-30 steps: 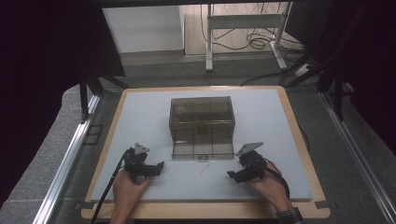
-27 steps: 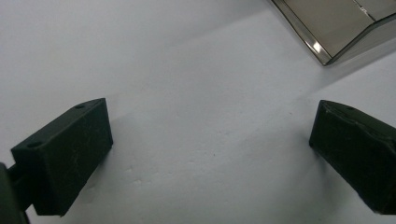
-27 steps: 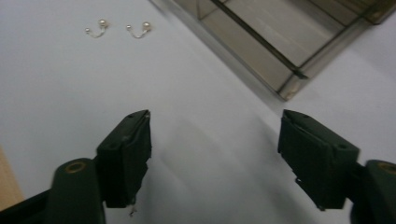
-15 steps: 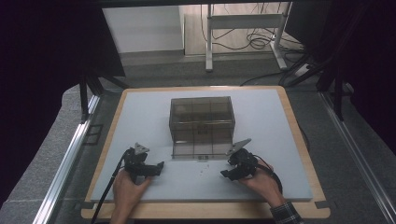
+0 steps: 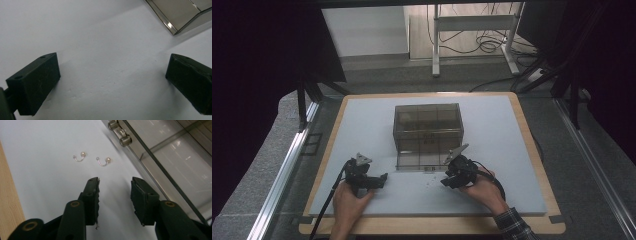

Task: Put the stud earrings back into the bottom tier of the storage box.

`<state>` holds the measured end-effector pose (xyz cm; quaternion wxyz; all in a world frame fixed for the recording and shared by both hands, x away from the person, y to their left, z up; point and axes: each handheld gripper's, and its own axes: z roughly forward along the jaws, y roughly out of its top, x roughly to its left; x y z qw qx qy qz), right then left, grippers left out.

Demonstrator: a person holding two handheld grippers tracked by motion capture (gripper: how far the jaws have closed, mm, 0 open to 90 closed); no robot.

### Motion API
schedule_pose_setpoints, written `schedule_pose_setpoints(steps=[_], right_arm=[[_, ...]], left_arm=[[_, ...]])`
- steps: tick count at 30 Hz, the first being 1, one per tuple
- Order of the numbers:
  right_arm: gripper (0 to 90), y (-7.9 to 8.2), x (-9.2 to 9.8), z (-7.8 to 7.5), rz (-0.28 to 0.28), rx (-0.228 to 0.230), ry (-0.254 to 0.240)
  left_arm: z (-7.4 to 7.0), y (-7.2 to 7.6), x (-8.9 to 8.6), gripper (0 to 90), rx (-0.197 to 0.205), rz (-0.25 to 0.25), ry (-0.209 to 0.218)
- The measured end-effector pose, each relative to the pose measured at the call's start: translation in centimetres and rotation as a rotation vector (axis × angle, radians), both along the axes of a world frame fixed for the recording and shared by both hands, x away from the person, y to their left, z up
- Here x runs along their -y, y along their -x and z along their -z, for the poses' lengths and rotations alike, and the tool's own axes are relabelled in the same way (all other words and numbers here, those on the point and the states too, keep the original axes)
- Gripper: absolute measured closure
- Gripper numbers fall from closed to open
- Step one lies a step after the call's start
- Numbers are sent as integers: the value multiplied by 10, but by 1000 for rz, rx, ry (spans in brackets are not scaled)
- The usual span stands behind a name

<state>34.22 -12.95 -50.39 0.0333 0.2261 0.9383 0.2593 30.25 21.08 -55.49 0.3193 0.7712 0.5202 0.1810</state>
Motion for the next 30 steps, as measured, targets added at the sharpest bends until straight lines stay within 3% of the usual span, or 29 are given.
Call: schedule_pose_setpoints(steps=[15,30], right_arm=[[738,-12,-27,-3,-68,-32,10],[754,-15,-48,5,-108,17,100]], left_arm=[[0,0,0,0,-1,-3,3],[0,0,0,0,-3,0,-1]])
